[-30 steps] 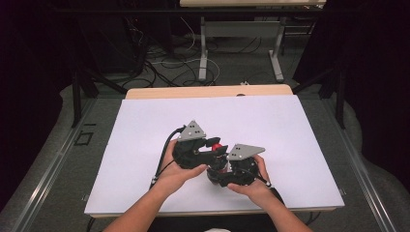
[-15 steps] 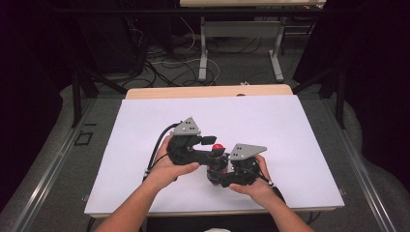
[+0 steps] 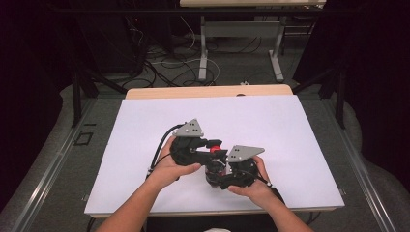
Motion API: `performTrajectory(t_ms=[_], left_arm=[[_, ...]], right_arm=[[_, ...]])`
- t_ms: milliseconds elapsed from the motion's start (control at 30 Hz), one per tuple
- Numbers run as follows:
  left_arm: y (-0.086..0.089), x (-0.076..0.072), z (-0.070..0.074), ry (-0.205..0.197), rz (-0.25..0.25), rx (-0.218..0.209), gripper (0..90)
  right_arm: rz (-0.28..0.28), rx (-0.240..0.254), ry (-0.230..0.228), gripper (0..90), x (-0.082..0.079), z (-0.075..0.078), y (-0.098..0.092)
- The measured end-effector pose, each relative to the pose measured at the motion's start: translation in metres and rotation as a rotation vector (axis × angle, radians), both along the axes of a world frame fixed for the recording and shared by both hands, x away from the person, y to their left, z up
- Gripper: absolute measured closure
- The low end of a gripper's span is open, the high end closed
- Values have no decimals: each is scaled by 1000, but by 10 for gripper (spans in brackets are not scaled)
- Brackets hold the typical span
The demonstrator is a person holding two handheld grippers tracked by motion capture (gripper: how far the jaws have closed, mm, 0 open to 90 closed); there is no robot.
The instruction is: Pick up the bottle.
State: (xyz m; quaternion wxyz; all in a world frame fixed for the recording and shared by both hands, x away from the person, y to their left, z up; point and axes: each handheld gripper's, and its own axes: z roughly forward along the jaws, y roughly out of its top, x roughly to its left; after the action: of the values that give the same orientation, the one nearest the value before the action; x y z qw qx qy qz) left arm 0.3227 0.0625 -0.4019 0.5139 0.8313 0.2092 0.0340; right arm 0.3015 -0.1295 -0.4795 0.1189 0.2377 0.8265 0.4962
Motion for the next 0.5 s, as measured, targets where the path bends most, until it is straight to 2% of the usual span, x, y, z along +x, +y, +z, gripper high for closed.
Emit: performTrajectory(t_ms=[100, 133, 200, 300, 333, 367, 433, 500], left_arm=[[-4, -5, 0, -21, 62, 0, 613], [-6, -7, 1, -25, 86, 0, 614], [-10, -10, 1, -37, 131, 4, 615], [-14, -12, 3, -28, 188, 19, 614], [-16, -13, 3, -27, 206, 10, 613], [-16, -12, 4, -22, 202, 23, 612], [-18, -14, 4, -39, 220, 20, 605], [-18, -15, 6, -53, 225, 28, 553]], right_arm=[[-14, -14, 11, 301, 0, 1, -2], [-22, -3, -6, 301, 1, 1, -2], [-35, -3, 2, 301, 1, 1, -2], [-59, -5, -8, 301, 1, 1, -2], [-68, -6, -1, 301, 1, 2, -3], [-71, -6, -12, 301, 1, 1, -3], [-71, -12, -19, 301, 2, 2, -4], [-68, -19, -7, 301, 1, 2, -5]])
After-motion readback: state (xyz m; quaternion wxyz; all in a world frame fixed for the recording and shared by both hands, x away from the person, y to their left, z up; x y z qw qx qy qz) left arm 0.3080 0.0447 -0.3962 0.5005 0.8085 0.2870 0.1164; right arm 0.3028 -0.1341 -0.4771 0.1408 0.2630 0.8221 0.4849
